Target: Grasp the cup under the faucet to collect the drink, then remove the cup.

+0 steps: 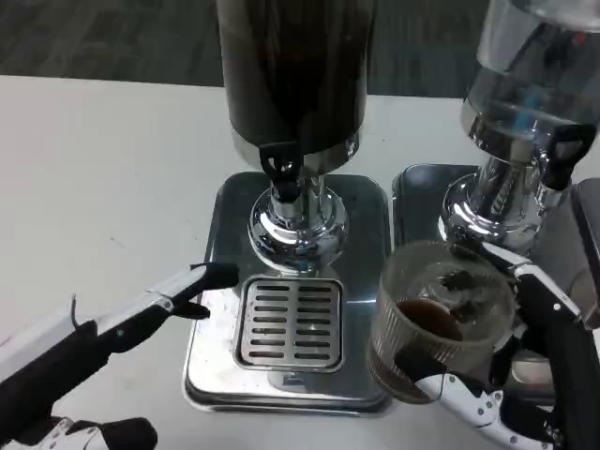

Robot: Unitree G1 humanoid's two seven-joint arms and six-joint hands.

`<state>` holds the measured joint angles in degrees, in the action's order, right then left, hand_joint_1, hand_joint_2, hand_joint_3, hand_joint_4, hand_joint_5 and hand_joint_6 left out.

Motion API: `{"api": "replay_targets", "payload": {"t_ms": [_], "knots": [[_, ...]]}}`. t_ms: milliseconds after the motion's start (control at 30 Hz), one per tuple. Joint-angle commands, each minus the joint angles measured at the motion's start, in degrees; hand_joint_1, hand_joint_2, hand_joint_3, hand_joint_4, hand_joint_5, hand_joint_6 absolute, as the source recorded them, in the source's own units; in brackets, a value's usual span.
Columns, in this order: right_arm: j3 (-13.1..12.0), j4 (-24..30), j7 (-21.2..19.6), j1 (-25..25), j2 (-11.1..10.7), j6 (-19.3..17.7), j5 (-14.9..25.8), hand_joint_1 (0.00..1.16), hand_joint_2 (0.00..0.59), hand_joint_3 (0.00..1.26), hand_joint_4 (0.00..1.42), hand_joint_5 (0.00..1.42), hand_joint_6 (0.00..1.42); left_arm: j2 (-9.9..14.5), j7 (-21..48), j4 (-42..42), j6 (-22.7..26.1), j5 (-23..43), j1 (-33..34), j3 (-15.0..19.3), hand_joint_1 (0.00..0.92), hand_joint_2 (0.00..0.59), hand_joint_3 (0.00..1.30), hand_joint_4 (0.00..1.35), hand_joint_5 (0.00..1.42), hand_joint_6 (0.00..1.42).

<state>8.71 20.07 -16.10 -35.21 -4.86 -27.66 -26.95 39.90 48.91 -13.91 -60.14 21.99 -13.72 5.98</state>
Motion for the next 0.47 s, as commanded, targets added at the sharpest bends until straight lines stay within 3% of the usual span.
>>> {"api": "replay_targets", "payload": {"t_ms": [33,467], "knots": [[-0.25,1.81,-0.24,0.16,0.44,-2.34,1.27,0.73,0.227,0.52,0.64,0.88,1.18,0.03,-0.23,0.49,0.24,-0.08,-0.29,0.52,0.0,0.109,0.06,0.0,0.0,0.2],[-0.45,2.33,0.08,-0.32,0.77,-2.42,1.64,0.75,0.219,0.53,0.64,0.88,1.18,0.02,-0.12,0.35,0.33,0.12,-0.29,0.59,0.0,0.108,0.06,0.0,0.0,0.21]]}}
